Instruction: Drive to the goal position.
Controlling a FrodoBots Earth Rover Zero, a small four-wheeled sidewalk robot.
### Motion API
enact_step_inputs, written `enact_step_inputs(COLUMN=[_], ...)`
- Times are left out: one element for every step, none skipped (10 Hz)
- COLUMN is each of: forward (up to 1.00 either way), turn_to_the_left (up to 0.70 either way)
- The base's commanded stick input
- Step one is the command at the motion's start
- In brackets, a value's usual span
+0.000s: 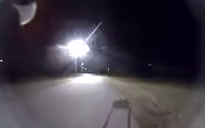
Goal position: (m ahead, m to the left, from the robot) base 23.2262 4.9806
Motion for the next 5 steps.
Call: enact_step_inputs(forward=[1.0,0.0,0.0,0.0,0.0], turn_to_the_left=[0.0,0.0,0.0,0.0,0.0])
